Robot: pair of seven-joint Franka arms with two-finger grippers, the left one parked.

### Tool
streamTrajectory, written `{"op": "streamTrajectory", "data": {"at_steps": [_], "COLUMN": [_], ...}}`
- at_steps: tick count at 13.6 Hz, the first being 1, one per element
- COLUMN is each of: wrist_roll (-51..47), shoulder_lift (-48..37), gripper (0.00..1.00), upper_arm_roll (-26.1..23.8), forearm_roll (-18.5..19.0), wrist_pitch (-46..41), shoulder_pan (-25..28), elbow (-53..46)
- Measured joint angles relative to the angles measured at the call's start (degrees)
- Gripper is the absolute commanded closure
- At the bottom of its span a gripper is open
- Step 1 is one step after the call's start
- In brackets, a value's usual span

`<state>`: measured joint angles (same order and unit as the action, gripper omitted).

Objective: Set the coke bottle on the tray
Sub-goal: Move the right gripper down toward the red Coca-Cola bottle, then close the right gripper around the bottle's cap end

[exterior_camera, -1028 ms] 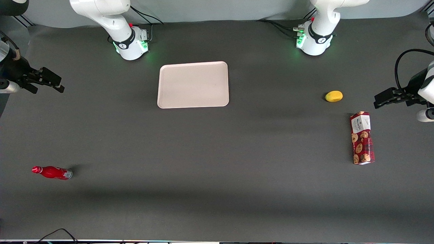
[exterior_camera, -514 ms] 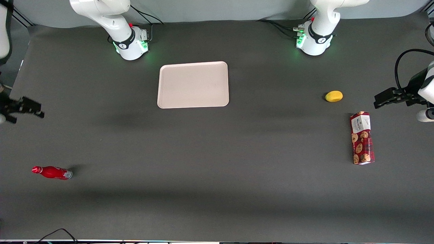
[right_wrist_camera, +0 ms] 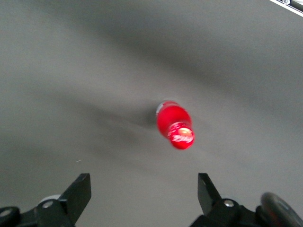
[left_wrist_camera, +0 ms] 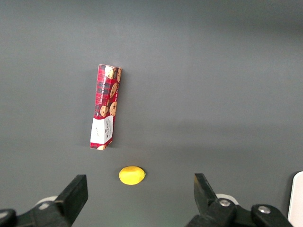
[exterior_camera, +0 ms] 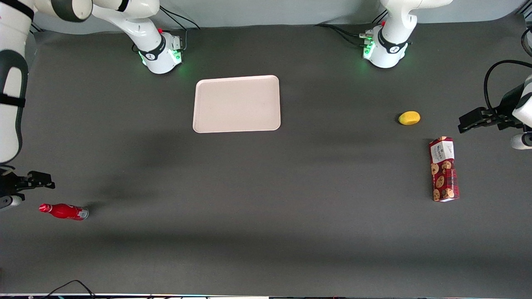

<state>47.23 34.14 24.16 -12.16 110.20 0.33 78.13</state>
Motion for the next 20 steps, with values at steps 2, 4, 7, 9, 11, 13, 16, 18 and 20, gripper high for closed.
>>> {"op": "streamTrajectory", "data": {"at_steps": [2,4,7,9,11,13,16,18,20], "wrist_roll": [2.05,3.75,4.51,4.58,4.60,4.86,6.82,7.37,7.54], "shoulder_lift": [2.76,4.33,6.26,6.88,7.32,7.72,8.96,9.52,9.60], "gripper": [0.00,0.00,0.00,0.00,0.00,0.00,0.02,0.08,0.20], "upper_arm_roll": [0.71,0.84,0.88,0.90,0.94,1.00,1.09,1.25,1.31], "forearm_roll": [-1.22,-2.99,-4.47,-4.67,-4.94,-5.22,-6.96,-7.33,-7.39], "wrist_pitch": [1.48,3.15,4.86,5.38,6.31,6.67,7.90,8.58,8.76], "shoulder_pan": [-0.55,-0.84,-0.87,-0.88,-0.93,-1.08,-1.40,-1.53,-1.53], "elbow": [-1.72,-2.19,-2.53,-2.61,-2.61,-2.61,-2.62,-2.63,-2.65]}}
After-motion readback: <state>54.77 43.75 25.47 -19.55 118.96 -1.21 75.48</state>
